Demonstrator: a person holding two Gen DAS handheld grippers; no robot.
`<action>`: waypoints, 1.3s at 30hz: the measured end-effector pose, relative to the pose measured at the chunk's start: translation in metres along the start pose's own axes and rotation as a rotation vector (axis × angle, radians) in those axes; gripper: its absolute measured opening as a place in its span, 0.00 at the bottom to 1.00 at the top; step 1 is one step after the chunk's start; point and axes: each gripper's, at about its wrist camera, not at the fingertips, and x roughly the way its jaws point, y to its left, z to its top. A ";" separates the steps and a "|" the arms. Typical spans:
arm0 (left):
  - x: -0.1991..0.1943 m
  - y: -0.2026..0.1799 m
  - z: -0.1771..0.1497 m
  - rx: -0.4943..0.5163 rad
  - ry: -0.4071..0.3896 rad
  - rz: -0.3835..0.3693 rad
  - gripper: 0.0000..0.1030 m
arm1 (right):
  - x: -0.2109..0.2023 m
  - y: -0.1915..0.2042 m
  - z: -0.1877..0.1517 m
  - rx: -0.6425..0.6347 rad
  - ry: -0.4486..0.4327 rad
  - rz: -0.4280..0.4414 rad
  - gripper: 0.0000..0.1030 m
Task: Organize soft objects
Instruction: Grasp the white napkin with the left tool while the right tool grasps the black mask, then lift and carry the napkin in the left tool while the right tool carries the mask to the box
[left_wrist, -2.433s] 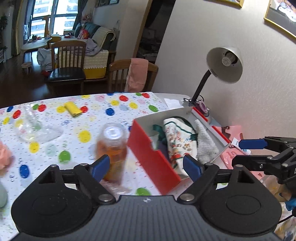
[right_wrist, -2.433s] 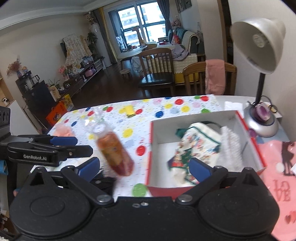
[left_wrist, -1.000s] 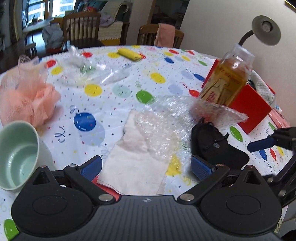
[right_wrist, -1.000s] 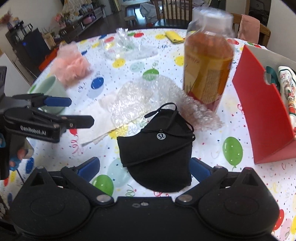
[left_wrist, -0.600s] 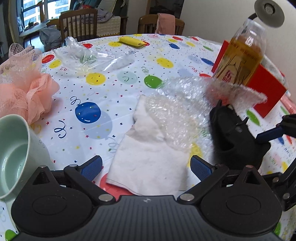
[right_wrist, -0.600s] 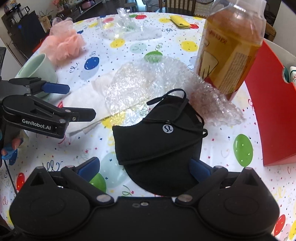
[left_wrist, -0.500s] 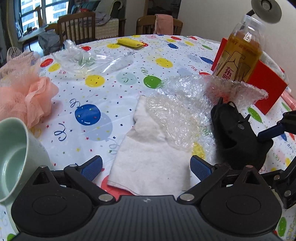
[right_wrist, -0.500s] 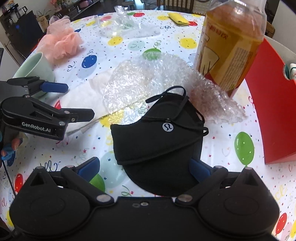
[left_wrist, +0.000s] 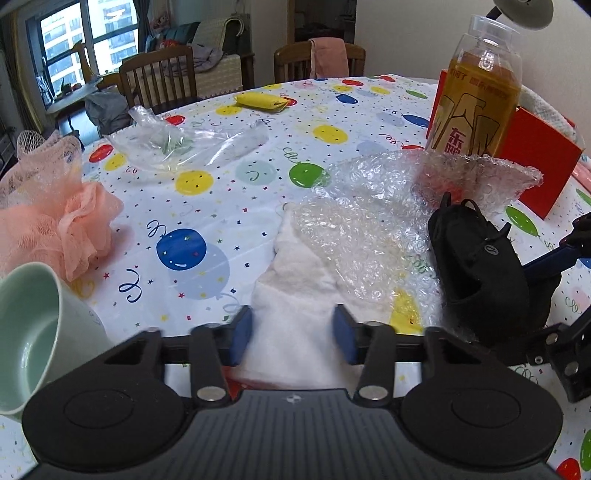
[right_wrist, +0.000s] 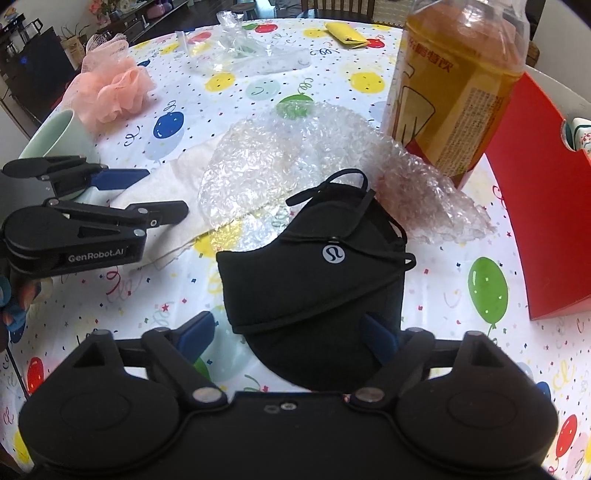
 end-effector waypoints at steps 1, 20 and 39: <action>-0.001 -0.001 0.000 0.005 -0.004 0.008 0.34 | -0.001 0.000 0.000 0.003 -0.005 0.002 0.77; -0.016 -0.009 0.003 -0.057 -0.007 0.018 0.11 | -0.034 -0.006 -0.008 0.027 -0.105 0.060 0.18; -0.093 0.001 0.020 -0.182 -0.069 -0.047 0.10 | -0.122 -0.034 -0.018 0.089 -0.214 0.204 0.16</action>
